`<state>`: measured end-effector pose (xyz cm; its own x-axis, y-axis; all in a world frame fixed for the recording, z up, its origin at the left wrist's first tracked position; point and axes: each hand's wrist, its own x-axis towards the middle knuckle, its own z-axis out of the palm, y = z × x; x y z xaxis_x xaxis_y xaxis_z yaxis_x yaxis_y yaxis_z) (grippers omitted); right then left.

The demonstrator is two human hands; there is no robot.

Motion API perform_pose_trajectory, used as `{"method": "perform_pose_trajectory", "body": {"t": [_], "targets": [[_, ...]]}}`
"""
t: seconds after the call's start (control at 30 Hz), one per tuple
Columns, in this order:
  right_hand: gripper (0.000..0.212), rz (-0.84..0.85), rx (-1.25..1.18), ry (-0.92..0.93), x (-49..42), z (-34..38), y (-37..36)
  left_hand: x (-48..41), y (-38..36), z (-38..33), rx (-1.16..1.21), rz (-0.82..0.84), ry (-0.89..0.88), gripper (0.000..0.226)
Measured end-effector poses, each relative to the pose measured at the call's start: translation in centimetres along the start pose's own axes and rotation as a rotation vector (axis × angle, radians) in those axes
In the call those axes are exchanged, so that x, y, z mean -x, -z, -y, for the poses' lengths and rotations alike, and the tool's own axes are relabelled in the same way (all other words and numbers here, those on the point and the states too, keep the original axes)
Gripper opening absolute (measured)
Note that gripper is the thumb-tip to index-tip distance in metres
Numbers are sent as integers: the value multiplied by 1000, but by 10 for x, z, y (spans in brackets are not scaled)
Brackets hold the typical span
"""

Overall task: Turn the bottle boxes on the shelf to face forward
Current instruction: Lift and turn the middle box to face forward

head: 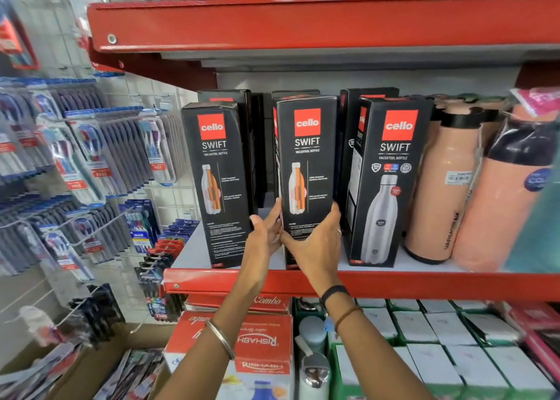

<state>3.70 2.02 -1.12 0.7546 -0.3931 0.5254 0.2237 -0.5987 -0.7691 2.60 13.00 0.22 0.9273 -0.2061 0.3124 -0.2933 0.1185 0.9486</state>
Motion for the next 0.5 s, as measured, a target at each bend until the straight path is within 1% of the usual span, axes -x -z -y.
{"method": "perform_pose_trajectory", "body": {"t": [0.03, 0.1, 0.17, 0.2, 0.23, 0.27, 0.33, 0.43, 0.5], "targets": [[114, -11, -23, 7, 0, 1, 4, 1, 2, -4, -2, 17, -34, 71], [115, -55, -84, 54, 1, 4, 12, 5, 6, -15, 12, 7, -136, 54], [116, -83, -169, 107, 2, 7, 23, 8, 9, -24, -53, -46, -307, 40], [117, -73, -217, 132, 3, 8, 28, 8, 12, -27, -104, -70, -378, 39], [116, -42, -273, 159, 5, 8, 33, 6, 15, -30, -125, -83, -414, 40], [115, 8, -337, 177, 6, 7, 38, 4, 17, -33, -140, -77, -423, 44], [107, 126, -457, 191, 11, 3, 47, 1, 20, -41, -175, -12, -389, 51], [101, 279, -542, 183, 16, 1, 56, 1, 22, -47, -262, 116, -291, 40], [106, 342, -534, 162, 15, 2, 60, 3, 22, -45, -283, 116, -264, 34]]}}
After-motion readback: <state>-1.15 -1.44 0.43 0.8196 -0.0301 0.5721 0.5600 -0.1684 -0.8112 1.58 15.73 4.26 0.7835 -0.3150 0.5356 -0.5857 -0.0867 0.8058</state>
